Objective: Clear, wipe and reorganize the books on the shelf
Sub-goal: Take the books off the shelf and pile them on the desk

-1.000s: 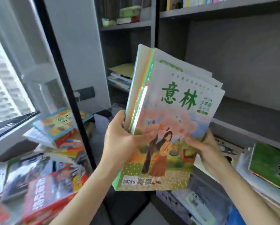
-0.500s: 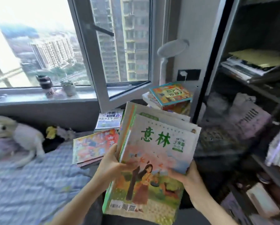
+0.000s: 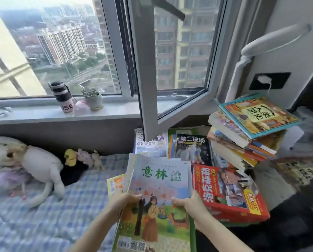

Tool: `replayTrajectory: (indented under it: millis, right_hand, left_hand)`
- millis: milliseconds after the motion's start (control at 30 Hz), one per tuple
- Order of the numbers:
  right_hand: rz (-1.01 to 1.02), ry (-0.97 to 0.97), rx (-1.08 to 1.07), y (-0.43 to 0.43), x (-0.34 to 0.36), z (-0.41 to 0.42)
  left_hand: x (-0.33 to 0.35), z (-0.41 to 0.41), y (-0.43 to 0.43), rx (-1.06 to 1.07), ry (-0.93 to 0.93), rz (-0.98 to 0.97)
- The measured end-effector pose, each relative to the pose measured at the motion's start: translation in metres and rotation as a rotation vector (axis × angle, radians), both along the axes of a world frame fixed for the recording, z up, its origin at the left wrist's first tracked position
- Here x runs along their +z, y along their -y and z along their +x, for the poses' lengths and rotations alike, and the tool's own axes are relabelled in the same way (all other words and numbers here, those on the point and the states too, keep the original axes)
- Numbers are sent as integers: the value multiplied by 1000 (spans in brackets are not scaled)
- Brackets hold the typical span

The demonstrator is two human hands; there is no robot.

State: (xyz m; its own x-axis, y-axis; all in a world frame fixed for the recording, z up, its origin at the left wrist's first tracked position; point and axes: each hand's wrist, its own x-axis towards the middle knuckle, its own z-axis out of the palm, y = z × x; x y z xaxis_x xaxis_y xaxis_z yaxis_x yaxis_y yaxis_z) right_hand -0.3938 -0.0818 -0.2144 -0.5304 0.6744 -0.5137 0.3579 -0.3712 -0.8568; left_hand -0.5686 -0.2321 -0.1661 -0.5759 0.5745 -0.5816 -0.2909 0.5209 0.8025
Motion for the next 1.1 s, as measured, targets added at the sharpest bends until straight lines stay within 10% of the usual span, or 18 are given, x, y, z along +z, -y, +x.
replayTrajectory:
  millis: [400, 767, 1100]
  right_hand:
    - [-50, 139, -115, -89, -22, -147]
    - [541, 656, 27, -153, 10, -158]
    - [583, 374, 91, -106, 98, -7]
  left_hand:
    - [-54, -155, -113, -18, -22, -154]
    - [-55, -202, -167, -8, -414, -103]
    - [33, -81, -164, -838, -821, -189]
